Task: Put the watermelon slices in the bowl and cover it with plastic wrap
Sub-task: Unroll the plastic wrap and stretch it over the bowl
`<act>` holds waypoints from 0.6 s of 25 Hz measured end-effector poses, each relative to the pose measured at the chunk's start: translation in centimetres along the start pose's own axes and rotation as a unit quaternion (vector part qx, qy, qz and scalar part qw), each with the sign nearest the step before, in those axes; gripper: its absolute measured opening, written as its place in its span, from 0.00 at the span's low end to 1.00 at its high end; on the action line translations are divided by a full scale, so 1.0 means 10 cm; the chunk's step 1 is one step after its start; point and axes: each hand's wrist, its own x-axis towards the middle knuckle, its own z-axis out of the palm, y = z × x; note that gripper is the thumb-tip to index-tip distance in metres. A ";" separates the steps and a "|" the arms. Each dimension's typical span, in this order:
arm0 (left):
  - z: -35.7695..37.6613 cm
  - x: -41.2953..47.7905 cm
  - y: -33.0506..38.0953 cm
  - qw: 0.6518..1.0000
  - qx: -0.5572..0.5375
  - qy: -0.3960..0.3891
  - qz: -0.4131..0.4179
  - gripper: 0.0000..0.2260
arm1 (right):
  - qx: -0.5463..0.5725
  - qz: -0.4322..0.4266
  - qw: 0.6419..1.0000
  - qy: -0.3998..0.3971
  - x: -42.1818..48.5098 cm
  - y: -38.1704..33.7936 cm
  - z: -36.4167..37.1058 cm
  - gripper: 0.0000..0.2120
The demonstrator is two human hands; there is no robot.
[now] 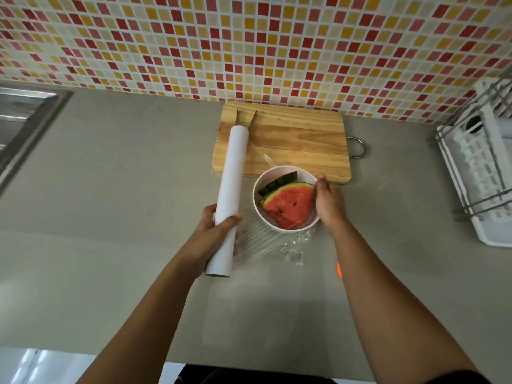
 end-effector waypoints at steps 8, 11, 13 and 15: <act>-0.07 -0.05 -0.31 0.998 0.045 0.026 0.033 0.15 | 0.023 0.020 0.999 -0.008 0.05 0.04 0.01 0.22; -0.08 -0.09 -0.38 1.000 -0.025 0.006 0.004 0.26 | 0.037 0.016 0.999 -0.009 0.05 0.05 0.01 0.21; -0.11 -0.12 -0.45 1.000 -0.024 0.005 0.016 0.27 | 0.035 0.015 0.999 -0.008 0.06 0.06 0.00 0.21; -0.10 -0.15 -0.50 0.998 0.009 0.036 0.050 0.25 | 0.030 0.012 0.999 -0.008 0.07 0.06 -0.01 0.22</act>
